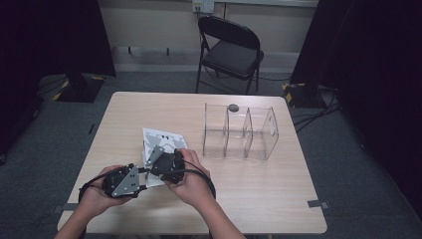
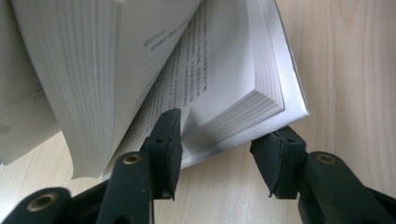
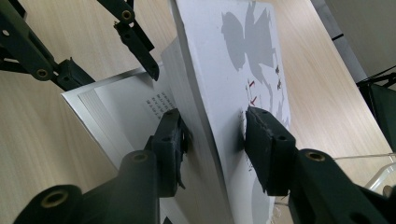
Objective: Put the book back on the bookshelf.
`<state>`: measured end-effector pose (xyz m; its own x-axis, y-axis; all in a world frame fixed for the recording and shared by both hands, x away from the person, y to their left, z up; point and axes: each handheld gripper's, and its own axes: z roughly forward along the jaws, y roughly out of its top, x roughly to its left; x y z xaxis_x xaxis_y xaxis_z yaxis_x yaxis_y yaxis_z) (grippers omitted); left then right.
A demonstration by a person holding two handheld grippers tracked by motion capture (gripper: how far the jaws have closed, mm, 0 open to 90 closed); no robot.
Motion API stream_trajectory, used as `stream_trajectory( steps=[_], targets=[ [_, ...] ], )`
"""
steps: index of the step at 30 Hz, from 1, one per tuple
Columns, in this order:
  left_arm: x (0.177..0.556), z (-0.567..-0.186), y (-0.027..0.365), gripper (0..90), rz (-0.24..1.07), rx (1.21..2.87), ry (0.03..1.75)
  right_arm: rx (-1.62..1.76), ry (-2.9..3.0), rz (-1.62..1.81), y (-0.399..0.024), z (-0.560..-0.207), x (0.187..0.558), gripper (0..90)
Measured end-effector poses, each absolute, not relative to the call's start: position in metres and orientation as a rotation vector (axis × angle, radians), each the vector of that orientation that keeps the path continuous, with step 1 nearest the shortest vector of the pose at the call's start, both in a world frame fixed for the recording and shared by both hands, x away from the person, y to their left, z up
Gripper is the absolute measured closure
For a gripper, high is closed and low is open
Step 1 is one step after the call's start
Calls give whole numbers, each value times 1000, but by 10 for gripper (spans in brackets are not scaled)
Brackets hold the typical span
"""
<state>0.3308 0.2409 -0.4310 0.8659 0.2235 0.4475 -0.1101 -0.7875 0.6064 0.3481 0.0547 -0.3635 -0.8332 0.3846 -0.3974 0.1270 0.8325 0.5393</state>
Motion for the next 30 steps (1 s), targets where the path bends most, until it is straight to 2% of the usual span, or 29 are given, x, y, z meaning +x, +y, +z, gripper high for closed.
stream_trajectory(
  steps=[8, 11, 14, 17, 21, 30],
  targets=[
    [330, -425, 249, 607, 594, 2352, 211, 359, 2518, 689, 54, -365, 348, 568],
    [331, -425, 251, 611, 595, 2342, 208, 336, 2522, 667, 55, -364, 347, 588],
    [330, -427, 249, 598, 645, 2362, 142, 346, 2526, 657, 55, -363, 347, 594],
    [331, -430, 247, 566, 634, 2373, 129, 352, 2515, 675, 53, -361, 349, 598],
    [333, -435, 238, 457, 669, 2401, 120, 354, 2518, 667, 53, -361, 348, 600],
    [336, -434, 236, 446, 731, 2372, 153, 369, 2525, 673, 53, -362, 349, 598]
  ],
)
